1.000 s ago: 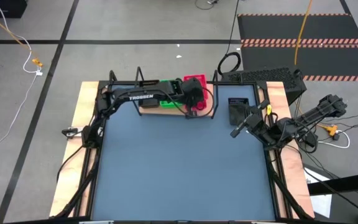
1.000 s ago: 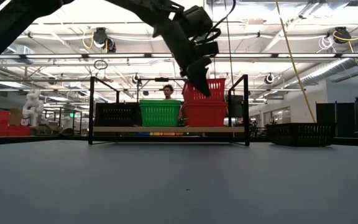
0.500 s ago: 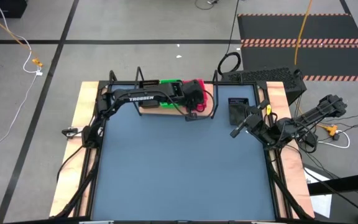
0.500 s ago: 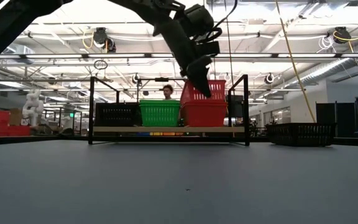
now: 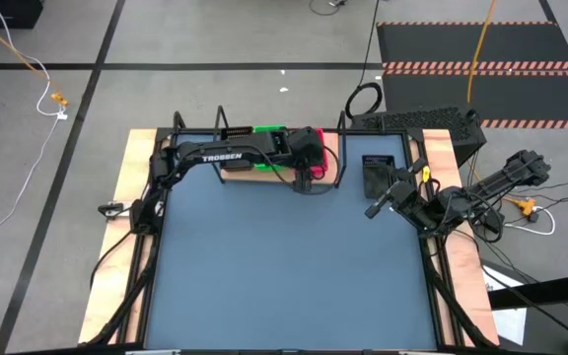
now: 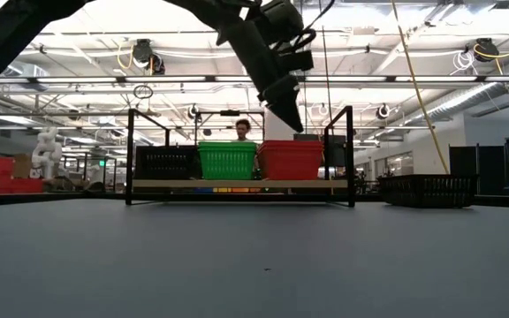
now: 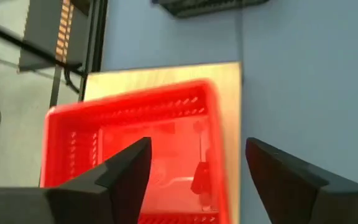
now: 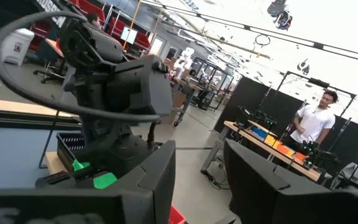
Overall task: Stack baskets on shelf by color
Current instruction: Stack the black bin on top of the black bins on the shelf
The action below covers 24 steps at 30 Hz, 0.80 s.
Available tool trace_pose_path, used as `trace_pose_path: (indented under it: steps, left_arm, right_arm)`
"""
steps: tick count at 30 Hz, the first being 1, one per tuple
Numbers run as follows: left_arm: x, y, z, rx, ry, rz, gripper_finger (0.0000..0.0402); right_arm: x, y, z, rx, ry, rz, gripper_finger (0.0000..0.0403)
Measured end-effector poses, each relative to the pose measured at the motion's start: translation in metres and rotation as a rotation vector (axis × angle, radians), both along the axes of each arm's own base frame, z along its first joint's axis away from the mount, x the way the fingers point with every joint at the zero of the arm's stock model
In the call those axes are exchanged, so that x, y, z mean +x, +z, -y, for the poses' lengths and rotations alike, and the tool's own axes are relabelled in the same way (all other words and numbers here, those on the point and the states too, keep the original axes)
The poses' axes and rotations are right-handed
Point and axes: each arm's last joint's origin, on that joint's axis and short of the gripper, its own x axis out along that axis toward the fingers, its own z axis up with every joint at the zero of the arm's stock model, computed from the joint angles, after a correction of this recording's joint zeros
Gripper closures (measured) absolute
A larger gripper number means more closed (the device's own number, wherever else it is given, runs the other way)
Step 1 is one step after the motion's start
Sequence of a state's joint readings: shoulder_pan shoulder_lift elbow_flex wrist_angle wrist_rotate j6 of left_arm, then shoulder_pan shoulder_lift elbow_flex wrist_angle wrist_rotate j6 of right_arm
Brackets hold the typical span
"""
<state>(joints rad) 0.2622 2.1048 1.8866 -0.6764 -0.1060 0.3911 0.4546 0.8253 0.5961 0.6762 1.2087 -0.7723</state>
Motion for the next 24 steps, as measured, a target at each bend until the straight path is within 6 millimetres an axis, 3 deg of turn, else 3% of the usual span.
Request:
trace_pose_path:
  steps: [7,15,18,20,24]
  left_arm:
    - [0.019,0.010,0.039,0.082,-0.159,0.123,0.0137]
    - [0.039,-0.001,0.113,0.119,-0.501,0.181,0.0182]
    - [0.046,-0.009,0.135,0.123,-0.600,0.203,0.0194]
    - [0.050,-0.027,0.148,0.126,-0.647,0.160,0.0201]
    - [0.068,-0.047,0.163,0.171,-0.680,0.265,0.0206]
  right_arm:
    - [0.000,0.000,0.000,0.000,0.001,0.000,0.0273]
    - [0.000,0.000,0.000,0.003,0.001,0.003,0.0273]
    - [0.000,0.000,0.000,0.003,0.001,0.003,0.0273]
    - [0.000,0.000,0.000,0.001,0.002,0.001,0.0273]
    - [0.001,-0.001,0.000,-0.002,0.003,-0.005,0.0273]
